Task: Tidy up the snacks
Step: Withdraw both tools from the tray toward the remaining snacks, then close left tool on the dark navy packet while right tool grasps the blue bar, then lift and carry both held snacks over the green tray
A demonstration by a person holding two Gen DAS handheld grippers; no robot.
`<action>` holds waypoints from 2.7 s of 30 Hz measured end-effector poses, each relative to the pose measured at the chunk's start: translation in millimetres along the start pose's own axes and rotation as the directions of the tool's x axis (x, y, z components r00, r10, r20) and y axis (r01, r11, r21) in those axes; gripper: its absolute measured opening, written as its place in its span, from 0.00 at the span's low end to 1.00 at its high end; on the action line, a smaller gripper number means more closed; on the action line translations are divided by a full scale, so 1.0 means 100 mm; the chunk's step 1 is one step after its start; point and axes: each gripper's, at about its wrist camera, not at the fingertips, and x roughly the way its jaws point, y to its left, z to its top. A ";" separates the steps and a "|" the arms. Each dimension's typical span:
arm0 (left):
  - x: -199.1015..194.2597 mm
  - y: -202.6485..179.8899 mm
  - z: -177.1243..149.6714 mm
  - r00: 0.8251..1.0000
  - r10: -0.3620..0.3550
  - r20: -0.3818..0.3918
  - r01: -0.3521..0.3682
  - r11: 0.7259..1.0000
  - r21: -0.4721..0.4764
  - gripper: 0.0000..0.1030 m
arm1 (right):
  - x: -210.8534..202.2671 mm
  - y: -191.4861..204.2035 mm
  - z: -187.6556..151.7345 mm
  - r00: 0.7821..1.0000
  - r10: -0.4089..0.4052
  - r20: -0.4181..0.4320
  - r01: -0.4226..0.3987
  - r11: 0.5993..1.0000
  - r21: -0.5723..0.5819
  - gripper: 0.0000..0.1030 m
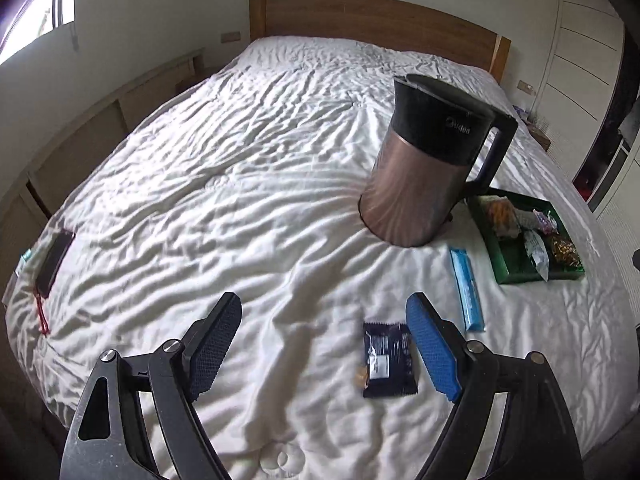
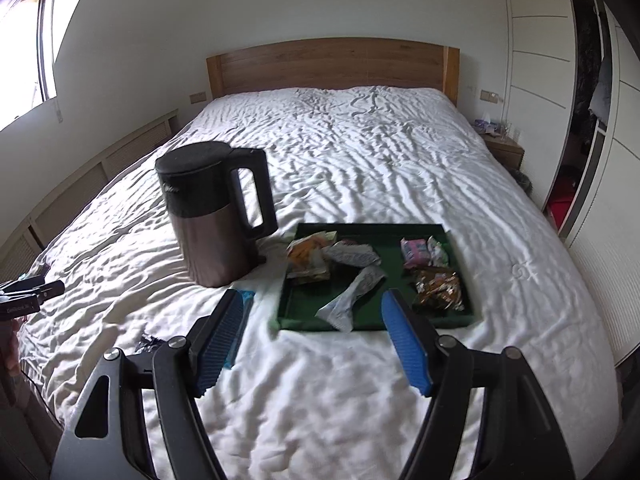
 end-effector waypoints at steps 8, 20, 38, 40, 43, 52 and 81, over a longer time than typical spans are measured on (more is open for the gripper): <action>0.27 -0.25 -0.35 0.992 -0.064 -0.106 0.069 0.997 0.044 0.78 | 0.42 0.41 -0.24 0.993 0.050 -0.111 -0.051 0.999 -0.004 0.80; 0.92 -0.62 -0.65 0.961 -0.090 -0.263 0.116 0.989 0.088 0.78 | 1.41 0.83 -0.45 0.955 0.114 -0.273 -0.114 0.993 0.016 0.80; 1.39 -0.66 -0.67 0.944 -0.078 -0.321 0.101 0.993 0.054 0.78 | 2.30 0.95 -0.56 0.905 0.098 -0.415 -0.091 0.995 0.035 0.80; 1.42 -0.66 -0.67 0.941 -0.082 -0.328 0.104 0.993 0.050 0.78 | 2.34 0.93 -0.56 0.901 0.102 -0.421 -0.094 0.995 0.040 0.79; 1.44 -0.65 -0.66 0.940 -0.085 -0.329 0.105 0.993 0.044 0.77 | 2.37 0.93 -0.56 0.898 0.105 -0.427 -0.097 0.994 0.040 0.79; 1.52 -0.61 -0.63 0.938 -0.084 -0.336 0.094 0.995 0.015 0.56 | 2.48 0.92 -0.56 0.885 0.117 -0.451 -0.110 0.993 0.043 0.24; 1.26 -0.29 -0.58 0.947 -0.192 -0.258 0.184 0.981 -0.055 0.36 | 2.15 0.71 -0.74 0.874 0.189 -0.448 -0.194 0.980 0.036 0.00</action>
